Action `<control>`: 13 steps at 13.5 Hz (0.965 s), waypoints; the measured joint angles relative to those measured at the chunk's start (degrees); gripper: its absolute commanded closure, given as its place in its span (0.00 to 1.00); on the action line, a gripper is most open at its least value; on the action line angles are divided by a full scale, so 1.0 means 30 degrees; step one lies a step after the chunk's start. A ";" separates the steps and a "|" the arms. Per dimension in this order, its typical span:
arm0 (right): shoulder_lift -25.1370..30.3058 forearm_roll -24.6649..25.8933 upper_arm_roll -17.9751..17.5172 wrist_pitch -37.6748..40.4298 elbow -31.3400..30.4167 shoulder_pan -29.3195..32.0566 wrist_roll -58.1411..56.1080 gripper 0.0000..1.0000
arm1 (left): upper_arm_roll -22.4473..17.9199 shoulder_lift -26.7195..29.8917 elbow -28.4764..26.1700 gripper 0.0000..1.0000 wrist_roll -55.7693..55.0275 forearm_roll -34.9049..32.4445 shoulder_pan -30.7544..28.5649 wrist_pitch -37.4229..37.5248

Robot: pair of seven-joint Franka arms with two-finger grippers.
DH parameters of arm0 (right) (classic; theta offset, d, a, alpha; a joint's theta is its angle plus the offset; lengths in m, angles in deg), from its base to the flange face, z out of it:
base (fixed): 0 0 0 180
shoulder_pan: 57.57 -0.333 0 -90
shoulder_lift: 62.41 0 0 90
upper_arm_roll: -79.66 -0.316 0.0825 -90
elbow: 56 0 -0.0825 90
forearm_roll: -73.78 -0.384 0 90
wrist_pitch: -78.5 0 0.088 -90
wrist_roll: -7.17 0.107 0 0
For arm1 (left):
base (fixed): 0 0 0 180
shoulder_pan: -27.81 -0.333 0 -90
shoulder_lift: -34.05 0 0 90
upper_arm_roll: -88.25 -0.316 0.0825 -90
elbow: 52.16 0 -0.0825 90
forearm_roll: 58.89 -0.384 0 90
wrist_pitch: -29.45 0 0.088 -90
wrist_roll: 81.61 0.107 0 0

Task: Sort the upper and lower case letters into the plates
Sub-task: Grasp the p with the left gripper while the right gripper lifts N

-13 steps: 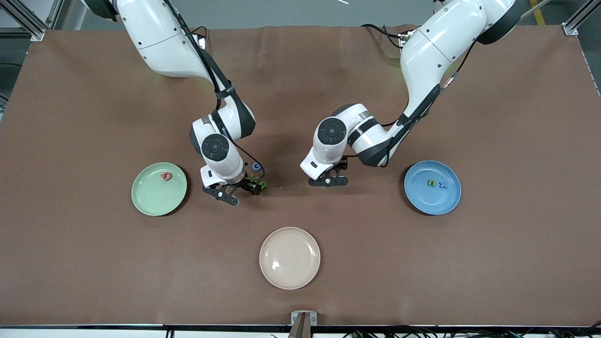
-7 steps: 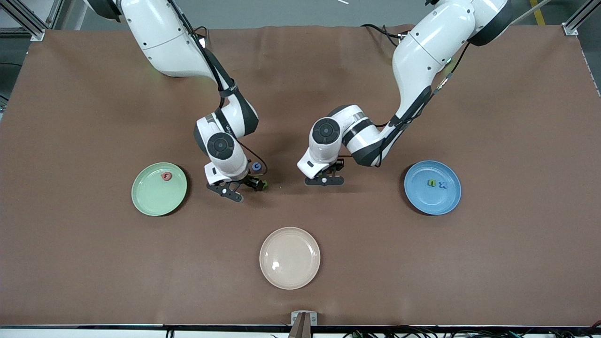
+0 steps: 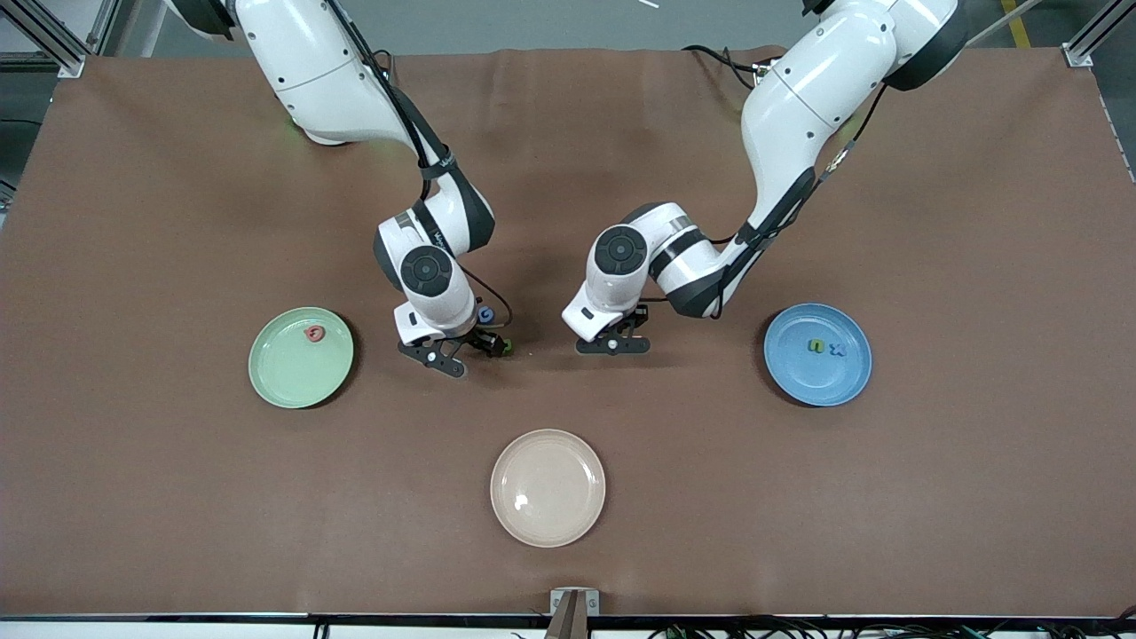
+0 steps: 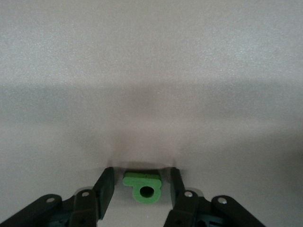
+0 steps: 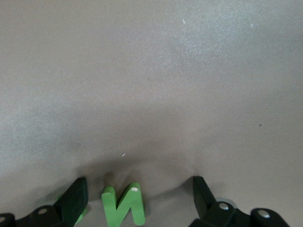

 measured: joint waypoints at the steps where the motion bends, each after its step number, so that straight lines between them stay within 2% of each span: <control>1: 0.0001 0.0000 -0.0002 0.0000 0.0001 -0.0021 0.0007 0.12 | 0.0000 -0.0002 0.0001 0.54 0.0000 0.0000 0.0013 -0.0004; 2: 0.0023 0.0000 -0.0037 -0.0009 0.0015 -0.0039 0.0009 0.15 | -0.0001 -0.0002 0.0006 0.57 0.0000 0.0000 0.0020 -0.0005; 4: 0.0055 0.0010 -0.0060 0.0031 0.0012 -0.0156 0.0009 0.27 | -0.0002 -0.0002 0.0018 0.63 0.0000 0.0000 0.0022 -0.0005; 8: 0.0226 0.0029 -0.0064 0.0376 0.0012 -0.0252 0.0002 0.65 | -0.0012 -0.0001 0.0064 0.79 0.0000 -0.0001 0.0024 0.0000; 11: 0.0327 0.0030 -0.0025 0.0590 0.0013 -0.0250 0.0003 0.94 | -0.0012 -0.0002 0.0075 0.78 0.0000 -0.0001 0.0024 -0.0001; 13: 0.0426 0.0029 -0.0026 0.0672 0.0014 -0.0250 0.0003 0.99 | -0.0056 -0.0002 0.0216 0.80 0.0001 -0.0001 -0.0023 -0.0028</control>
